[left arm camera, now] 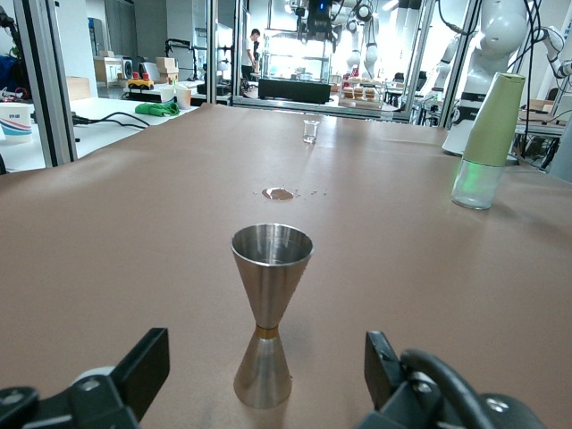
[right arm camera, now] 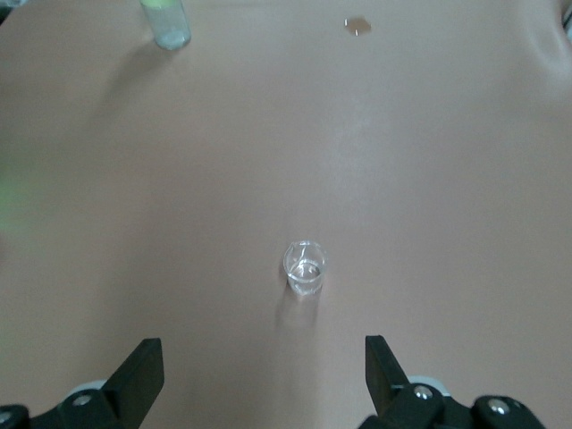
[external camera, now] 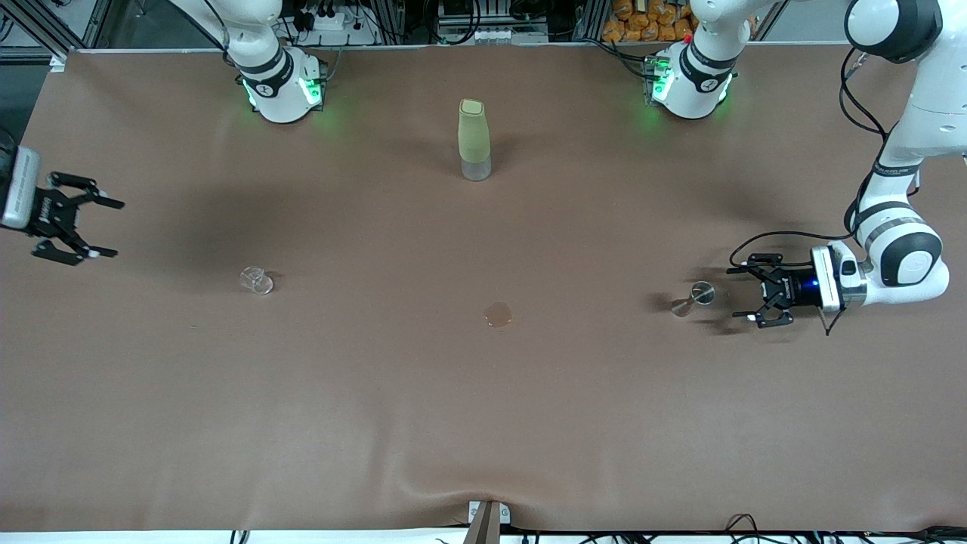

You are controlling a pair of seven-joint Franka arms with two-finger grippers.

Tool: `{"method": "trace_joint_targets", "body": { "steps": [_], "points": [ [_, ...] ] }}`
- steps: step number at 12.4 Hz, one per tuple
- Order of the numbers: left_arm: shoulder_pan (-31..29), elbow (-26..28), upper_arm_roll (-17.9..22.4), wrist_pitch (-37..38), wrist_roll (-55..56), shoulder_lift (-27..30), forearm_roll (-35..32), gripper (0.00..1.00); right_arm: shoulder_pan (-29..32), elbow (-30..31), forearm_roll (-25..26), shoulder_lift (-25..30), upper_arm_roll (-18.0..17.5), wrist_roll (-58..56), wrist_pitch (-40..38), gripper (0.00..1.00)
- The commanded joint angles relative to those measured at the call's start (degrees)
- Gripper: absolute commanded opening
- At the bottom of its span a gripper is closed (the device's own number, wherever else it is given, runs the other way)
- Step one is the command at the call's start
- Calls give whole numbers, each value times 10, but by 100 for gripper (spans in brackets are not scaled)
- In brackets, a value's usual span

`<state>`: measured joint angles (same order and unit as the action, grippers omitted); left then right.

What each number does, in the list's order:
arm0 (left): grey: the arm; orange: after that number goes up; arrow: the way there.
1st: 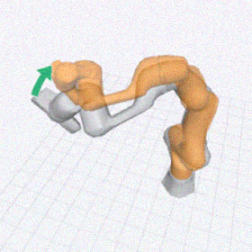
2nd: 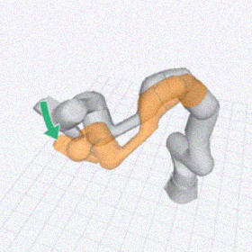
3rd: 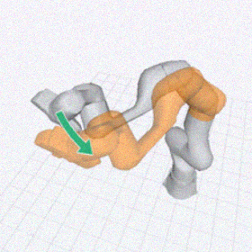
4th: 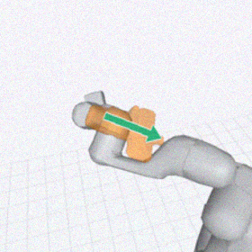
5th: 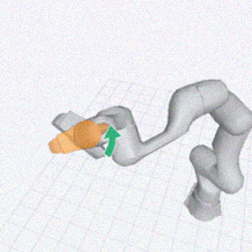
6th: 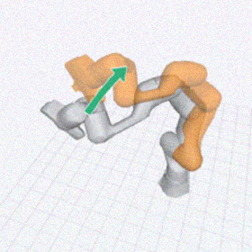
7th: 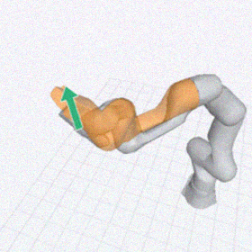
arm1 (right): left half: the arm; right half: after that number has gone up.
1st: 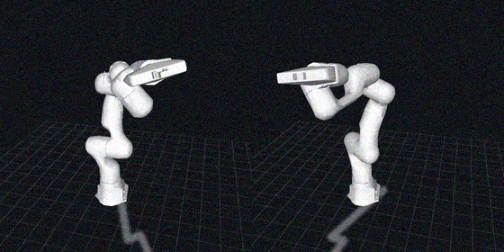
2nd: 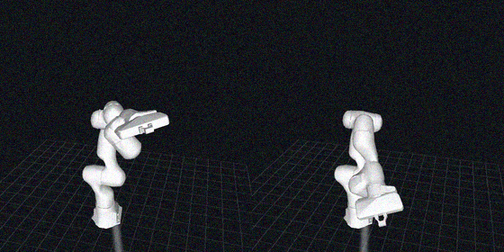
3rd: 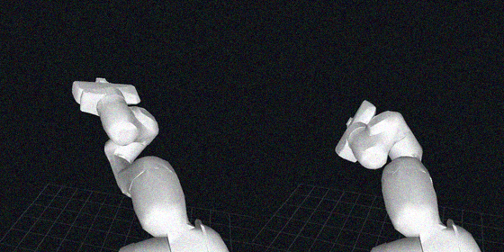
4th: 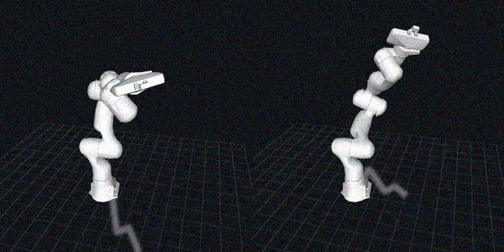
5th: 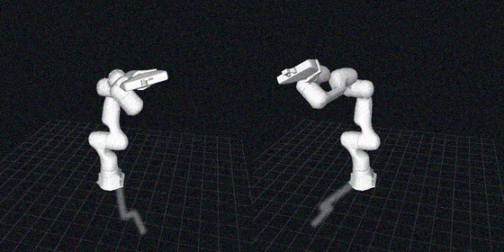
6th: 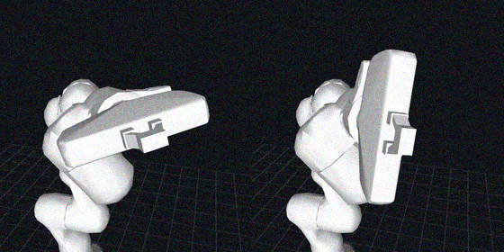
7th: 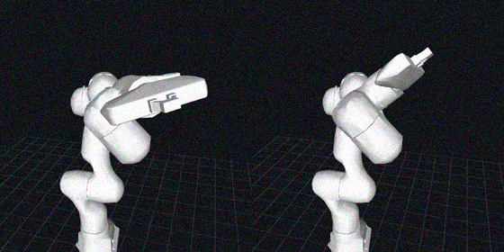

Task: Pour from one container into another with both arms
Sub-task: 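Grasp the jigger with the left gripper while the right gripper grasps the beaker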

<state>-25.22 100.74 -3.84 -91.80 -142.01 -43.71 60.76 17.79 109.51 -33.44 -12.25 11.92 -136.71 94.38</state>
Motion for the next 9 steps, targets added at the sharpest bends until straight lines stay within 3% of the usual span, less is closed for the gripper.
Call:
{"method": "trace_joint_targets", "body": {
  "steps": [1, 6, 8, 9],
  "points": [
    [3, -17, 0, 8, 2, -25, 6, 96, -10, -9, -93, -97, 38, -121, -9, 100],
    [10, -27, -2, 8, -19, -52, 22, 88, -10, -9, -230, -223, 49, -281, -33, 100],
    [16, -34, -2, 8, -39, -59, 25, 76, -12, -10, -272, -261, 49, -327, -50, 100],
    [24, -50, -2, 8, -54, -70, 33, 76, -14, -10, -287, -277, 49, -352, -52, 100]
  ]
}}
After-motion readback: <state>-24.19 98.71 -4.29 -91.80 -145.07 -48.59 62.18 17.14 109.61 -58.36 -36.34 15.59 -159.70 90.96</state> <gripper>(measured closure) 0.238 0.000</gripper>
